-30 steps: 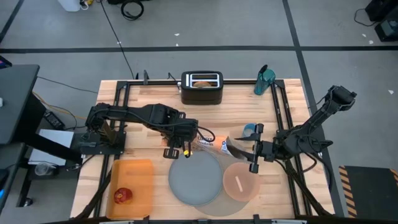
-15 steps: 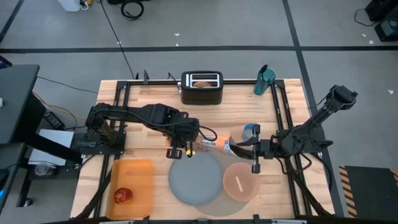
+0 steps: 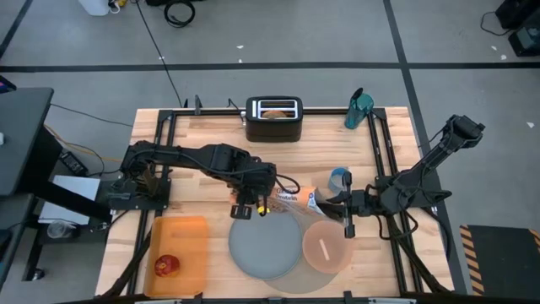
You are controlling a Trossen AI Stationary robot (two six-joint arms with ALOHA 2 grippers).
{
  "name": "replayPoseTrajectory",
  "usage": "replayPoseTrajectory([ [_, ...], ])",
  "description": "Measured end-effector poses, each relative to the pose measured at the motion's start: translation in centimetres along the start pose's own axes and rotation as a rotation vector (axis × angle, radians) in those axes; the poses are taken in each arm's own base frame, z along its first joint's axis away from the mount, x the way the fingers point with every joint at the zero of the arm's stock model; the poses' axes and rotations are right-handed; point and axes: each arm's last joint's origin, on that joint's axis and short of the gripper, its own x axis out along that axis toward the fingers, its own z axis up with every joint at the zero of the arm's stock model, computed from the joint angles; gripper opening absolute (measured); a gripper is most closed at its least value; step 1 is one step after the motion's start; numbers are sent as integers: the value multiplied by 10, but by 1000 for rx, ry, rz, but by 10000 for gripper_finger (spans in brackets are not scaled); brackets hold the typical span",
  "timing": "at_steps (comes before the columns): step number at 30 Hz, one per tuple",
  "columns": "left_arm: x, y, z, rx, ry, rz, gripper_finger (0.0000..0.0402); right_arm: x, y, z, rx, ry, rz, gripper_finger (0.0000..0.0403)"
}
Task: Arrange a breakfast setting
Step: Pour the cereal from the cereal box into the pink bowl
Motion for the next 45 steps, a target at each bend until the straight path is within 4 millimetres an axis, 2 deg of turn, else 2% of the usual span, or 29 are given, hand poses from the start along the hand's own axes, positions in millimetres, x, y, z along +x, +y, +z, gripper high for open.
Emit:
replayPoseTrajectory([
  [6,0,-2,2,-1,-16,-2,112,-1,2,-2,64,17,18,7],
  [14,3,-2,2,-7,-20,30,203,-3,5,-6,69,39,15,5],
  [17,5,-2,1,-3,-8,38,223,-2,5,-7,64,42,-6,5],
  [24,-10,-16,0,38,-79,68,231,1,7,-10,60,53,-9,5],
  [27,-4,-24,-2,65,-103,85,231,0,8,-11,65,56,-7,5],
  [32,9,-28,-19,73,-164,88,231,-3,11,-11,56,53,-12,5],
  [36,-6,-32,-33,65,-250,106,231,-5,13,-10,62,47,-14,5],
  [41,-26,-41,-68,31,-342,156,231,-6,13,-11,74,52,-18,5],
  [45,-17,-49,-106,-30,-459,133,231,-6,13,-11,81,51,-18,5],
])
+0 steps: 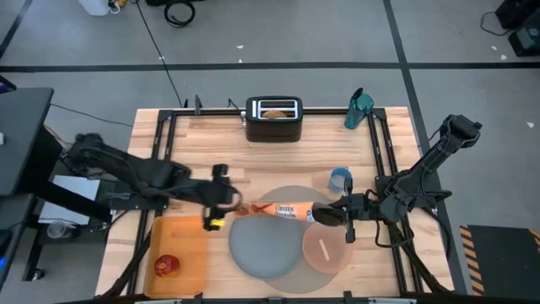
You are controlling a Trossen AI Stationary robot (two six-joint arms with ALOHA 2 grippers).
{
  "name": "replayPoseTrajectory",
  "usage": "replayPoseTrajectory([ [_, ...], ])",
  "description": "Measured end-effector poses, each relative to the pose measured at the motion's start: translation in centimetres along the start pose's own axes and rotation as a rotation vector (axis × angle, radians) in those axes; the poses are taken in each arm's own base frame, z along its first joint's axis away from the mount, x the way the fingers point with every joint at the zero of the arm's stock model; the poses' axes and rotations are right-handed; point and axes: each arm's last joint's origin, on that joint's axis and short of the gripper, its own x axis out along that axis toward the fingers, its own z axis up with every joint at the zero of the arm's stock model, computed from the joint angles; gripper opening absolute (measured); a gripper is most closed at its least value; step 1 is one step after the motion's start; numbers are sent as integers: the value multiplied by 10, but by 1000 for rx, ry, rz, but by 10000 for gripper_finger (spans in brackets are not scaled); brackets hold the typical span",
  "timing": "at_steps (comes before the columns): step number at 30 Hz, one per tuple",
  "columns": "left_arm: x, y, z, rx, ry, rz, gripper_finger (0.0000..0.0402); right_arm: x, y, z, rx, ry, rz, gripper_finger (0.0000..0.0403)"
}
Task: Arrange a breakfast setting
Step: Pour the cereal from the cereal box into the pink bowl
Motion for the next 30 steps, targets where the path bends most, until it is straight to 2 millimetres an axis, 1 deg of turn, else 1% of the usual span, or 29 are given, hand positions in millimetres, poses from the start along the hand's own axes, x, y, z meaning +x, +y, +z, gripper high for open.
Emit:
replayPoseTrajectory([
  [2,3,-2,-25,-47,-32,-1,231,0,0,0,9,-2,-6,5],
  [5,14,-5,-62,-72,-43,44,231,0,-1,0,11,-4,-19,6],
  [8,20,-7,-86,-74,-78,94,231,0,-1,0,18,-5,-24,6],
  [11,31,-10,-104,-66,-86,91,231,0,-1,0,22,-5,-25,6],
  [16,41,-13,-118,-131,-76,59,238,0,-1,0,23,-5,-27,6],
  [18,43,-16,-120,-143,-113,37,253,0,-1,0,23,-5,-27,6],
  [21,44,-18,-119,-142,-171,14,286,0,-1,0,23,-5,-26,6],
  [25,53,-18,-123,-148,-181,22,329,0,-1,0,23,-5,-25,6],
  [27,59,-19,-125,-151,-186,22,342,0,-1,0,22,-5,-24,6],
  [30,68,-20,-125,-139,-214,25,347,0,-1,0,21,-3,-25,6],
])
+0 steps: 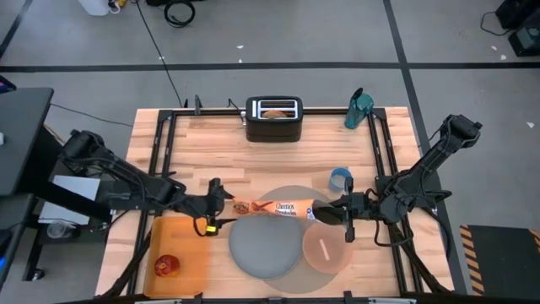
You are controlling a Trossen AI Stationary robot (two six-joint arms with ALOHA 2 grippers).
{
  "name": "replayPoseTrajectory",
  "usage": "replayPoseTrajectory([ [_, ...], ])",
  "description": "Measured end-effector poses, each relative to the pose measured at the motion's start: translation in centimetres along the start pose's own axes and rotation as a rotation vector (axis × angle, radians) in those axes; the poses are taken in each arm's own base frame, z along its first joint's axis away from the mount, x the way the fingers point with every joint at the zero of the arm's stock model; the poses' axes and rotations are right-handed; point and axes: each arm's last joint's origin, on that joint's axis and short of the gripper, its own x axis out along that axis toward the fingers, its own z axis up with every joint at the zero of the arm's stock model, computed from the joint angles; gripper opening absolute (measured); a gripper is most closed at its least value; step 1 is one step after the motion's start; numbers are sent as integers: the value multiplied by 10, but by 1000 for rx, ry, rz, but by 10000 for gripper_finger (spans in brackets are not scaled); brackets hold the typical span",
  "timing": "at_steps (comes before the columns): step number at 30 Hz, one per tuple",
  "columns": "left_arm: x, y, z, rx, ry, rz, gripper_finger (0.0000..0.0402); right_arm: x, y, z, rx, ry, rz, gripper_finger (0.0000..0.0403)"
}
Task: Arrange a breakfast setting
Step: Pour the cereal from the cereal box into the pink bowl
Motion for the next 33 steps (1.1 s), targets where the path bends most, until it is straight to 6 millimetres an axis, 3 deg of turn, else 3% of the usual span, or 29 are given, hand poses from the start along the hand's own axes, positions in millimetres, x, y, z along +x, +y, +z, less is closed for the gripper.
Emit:
replayPoseTrajectory([
  [6,12,-4,5,60,-80,-7,343,0,0,0,0,0,1,6],
  [12,19,1,3,64,-65,21,304,0,0,0,1,-1,1,6],
  [23,19,3,8,156,-104,14,231,0,1,1,1,-2,18,6],
  [28,18,3,8,179,-111,9,221,0,1,1,3,-5,18,7],
  [33,4,5,17,167,-152,-41,222,-2,3,5,14,-34,42,9],
])
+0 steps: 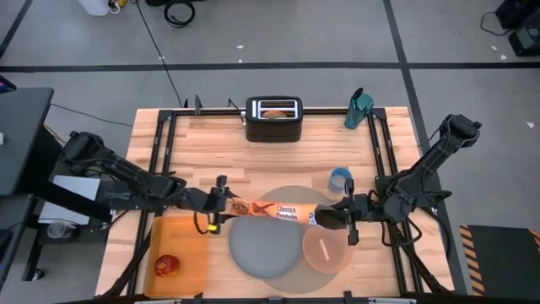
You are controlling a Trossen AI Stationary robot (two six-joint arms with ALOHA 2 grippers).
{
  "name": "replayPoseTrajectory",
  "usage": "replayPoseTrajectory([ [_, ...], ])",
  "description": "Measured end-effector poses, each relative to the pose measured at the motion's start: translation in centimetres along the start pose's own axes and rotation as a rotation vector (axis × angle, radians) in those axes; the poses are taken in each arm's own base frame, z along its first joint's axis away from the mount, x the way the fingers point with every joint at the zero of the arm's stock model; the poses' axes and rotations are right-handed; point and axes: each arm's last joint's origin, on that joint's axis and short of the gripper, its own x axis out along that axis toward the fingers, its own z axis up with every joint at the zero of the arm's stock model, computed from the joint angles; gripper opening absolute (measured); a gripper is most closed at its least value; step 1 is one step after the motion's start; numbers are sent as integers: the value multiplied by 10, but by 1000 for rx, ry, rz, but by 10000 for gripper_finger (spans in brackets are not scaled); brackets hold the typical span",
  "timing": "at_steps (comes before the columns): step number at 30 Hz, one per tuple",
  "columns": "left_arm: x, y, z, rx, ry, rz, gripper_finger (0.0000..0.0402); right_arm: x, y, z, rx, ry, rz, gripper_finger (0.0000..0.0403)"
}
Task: Arrange a breakfast setting
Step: Pour the cereal from the cereal box into the pink bowl
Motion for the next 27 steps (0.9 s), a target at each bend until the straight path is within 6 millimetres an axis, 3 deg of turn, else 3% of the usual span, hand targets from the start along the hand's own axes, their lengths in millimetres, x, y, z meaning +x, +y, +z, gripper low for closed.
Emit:
replayPoseTrajectory([
  [6,-24,8,19,-51,-70,-43,221,-1,2,-3,4,28,30,12],
  [12,-36,13,47,-60,-9,-62,209,-2,1,-16,73,149,68,33],
  [19,-32,17,66,-75,22,-121,196,-10,8,-21,130,204,141,65],
  [27,-29,25,64,-74,46,-169,195,-15,19,-32,149,257,186,66],
])
